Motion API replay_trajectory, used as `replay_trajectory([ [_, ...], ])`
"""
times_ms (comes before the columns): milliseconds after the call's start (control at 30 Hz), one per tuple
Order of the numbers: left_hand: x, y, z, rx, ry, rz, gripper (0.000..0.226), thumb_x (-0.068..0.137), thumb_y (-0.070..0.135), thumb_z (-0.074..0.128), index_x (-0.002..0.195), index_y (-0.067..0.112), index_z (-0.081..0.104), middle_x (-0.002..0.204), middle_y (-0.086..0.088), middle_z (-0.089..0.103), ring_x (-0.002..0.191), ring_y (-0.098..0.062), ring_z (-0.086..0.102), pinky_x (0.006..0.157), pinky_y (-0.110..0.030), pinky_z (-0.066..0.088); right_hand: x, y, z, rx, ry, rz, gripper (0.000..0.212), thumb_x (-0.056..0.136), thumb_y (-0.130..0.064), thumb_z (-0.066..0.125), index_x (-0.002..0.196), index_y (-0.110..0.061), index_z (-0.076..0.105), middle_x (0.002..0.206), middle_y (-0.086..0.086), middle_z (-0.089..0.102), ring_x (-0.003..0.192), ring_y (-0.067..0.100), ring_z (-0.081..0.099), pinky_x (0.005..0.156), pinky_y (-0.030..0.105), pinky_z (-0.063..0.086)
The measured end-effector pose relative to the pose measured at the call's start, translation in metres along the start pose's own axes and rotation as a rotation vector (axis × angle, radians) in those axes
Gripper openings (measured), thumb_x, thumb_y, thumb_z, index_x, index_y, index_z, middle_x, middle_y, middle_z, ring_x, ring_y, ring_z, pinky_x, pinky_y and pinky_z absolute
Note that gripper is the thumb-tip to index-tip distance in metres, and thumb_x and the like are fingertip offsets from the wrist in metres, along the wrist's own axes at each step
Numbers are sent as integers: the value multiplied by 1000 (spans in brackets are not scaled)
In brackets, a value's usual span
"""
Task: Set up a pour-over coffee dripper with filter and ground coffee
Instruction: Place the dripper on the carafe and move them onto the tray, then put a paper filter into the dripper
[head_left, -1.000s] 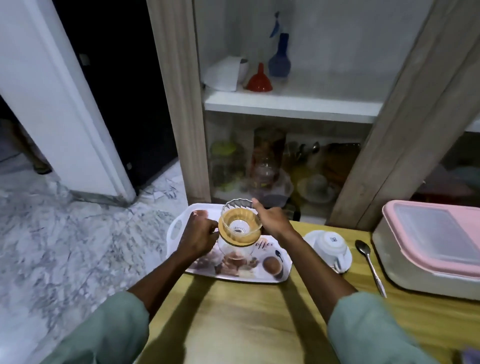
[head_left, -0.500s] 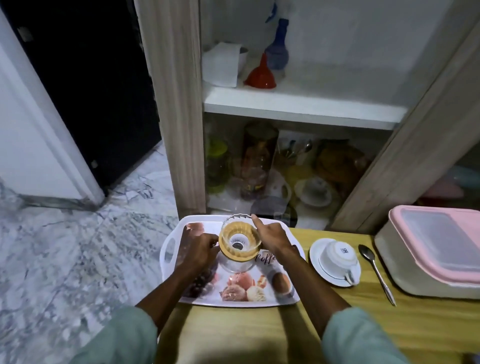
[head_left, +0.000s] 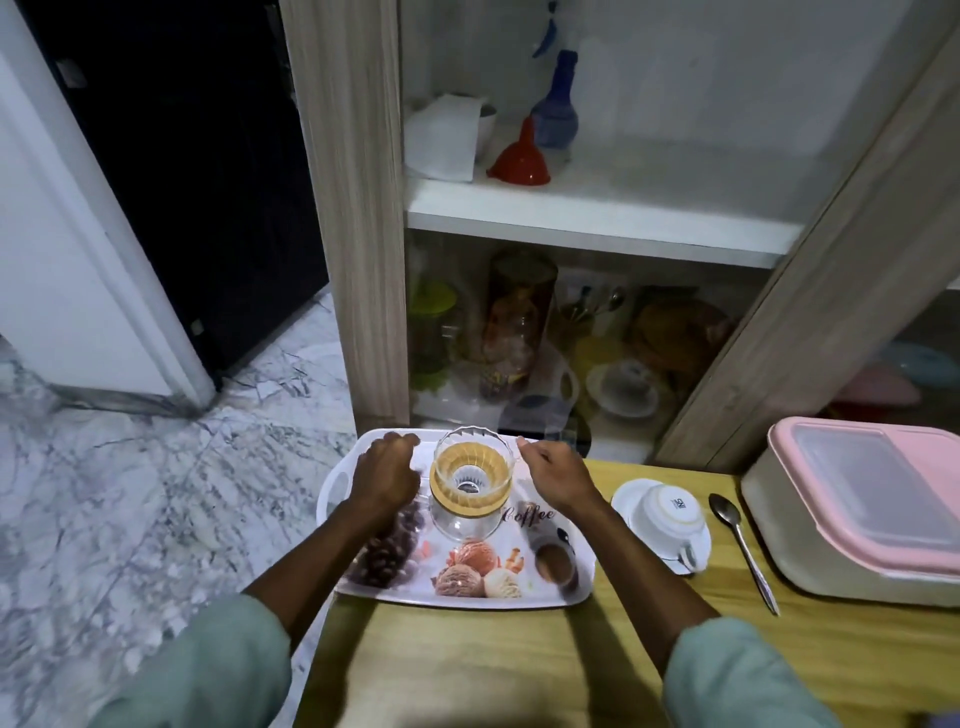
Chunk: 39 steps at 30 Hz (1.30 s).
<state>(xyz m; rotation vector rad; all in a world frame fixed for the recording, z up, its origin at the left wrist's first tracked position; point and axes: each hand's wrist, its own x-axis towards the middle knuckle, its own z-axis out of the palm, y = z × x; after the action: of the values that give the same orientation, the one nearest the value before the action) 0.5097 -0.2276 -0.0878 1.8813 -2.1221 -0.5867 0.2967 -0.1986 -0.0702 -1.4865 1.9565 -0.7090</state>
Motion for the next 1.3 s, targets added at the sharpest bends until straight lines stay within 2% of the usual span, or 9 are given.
replay_trajectory([
  [67, -5, 16, -11, 96, 61, 16, 39, 84, 2, 53, 123, 5, 57, 132, -16, 57, 123, -34, 50, 100, -41, 40, -7, 4, -15, -29, -9, -17, 44, 98, -34, 46, 62, -12, 56, 68, 9, 59, 77, 26, 54, 72, 30, 38],
  [133, -12, 35, -16, 138, 171, 63, 32, 86, 7, 52, 117, 5, 60, 128, -15, 59, 120, -34, 50, 100, -42, 41, -14, 10, -31, -88, -2, -43, 39, 98, -36, 44, 87, -7, 67, 101, 17, 70, 100, 33, 61, 83, 34, 44],
  [267, -36, 95, -2, 165, 214, 199, 37, 95, 30, 42, 127, 13, 53, 141, -11, 49, 137, -29, 35, 114, -42, 27, -37, 32, -71, -287, 41, -131, 41, 99, -38, 41, 125, -12, 61, 142, 12, 52, 133, 28, 42, 109, 39, 35],
  [367, -66, 153, 29, 185, 196, 255, 41, 96, 35, 40, 130, 14, 50, 141, -10, 48, 138, -27, 33, 113, -39, 28, -64, 66, -110, -360, 77, -160, 46, 99, -40, 39, 137, -15, 51, 155, 8, 34, 145, 23, 27, 115, 39, 23],
  [500, -105, 219, 76, 136, 143, 252, 47, 96, 37, 41, 135, 13, 47, 149, -10, 42, 144, -26, 25, 114, -41, 27, -100, 119, -159, -432, 74, -213, 47, 100, -40, 38, 140, -17, 47, 157, 8, 29, 146, 24, 24, 116, 36, 20],
  [667, -170, 311, 145, 60, 115, 263, 51, 93, 39, 48, 136, 12, 47, 149, -11, 42, 143, -26, 27, 113, -40, 26, -160, 204, -226, -464, 53, -217, 46, 99, -40, 38, 138, -17, 49, 155, 11, 33, 143, 25, 29, 115, 37, 22],
  [1067, -262, 492, 285, 176, -124, 547, 63, 90, 52, 46, 140, 15, 41, 145, -10, 45, 136, -27, 33, 107, -38, 32, -265, 421, -370, -420, 143, 158, 49, 99, -40, 40, 138, -12, 48, 153, 11, 37, 142, 25, 29, 113, 36, 23],
  [1167, -264, 504, 305, 155, -243, 528, 79, 85, 59, 51, 148, 19, 26, 154, -11, 32, 142, -30, 25, 112, -43, 29, -278, 456, -384, -426, 168, 266, 49, 97, -41, 41, 132, -9, 52, 145, 13, 46, 136, 27, 38, 109, 37, 29],
  [1300, -257, 505, 326, 268, -421, 475, 109, 71, 72, 59, 152, 27, 1, 162, -13, 2, 149, -33, 1, 118, -52, 12, -286, 494, -389, -308, 211, 505, 51, 94, -42, 47, 125, -3, 54, 134, 19, 53, 125, 34, 48, 100, 40, 41],
])
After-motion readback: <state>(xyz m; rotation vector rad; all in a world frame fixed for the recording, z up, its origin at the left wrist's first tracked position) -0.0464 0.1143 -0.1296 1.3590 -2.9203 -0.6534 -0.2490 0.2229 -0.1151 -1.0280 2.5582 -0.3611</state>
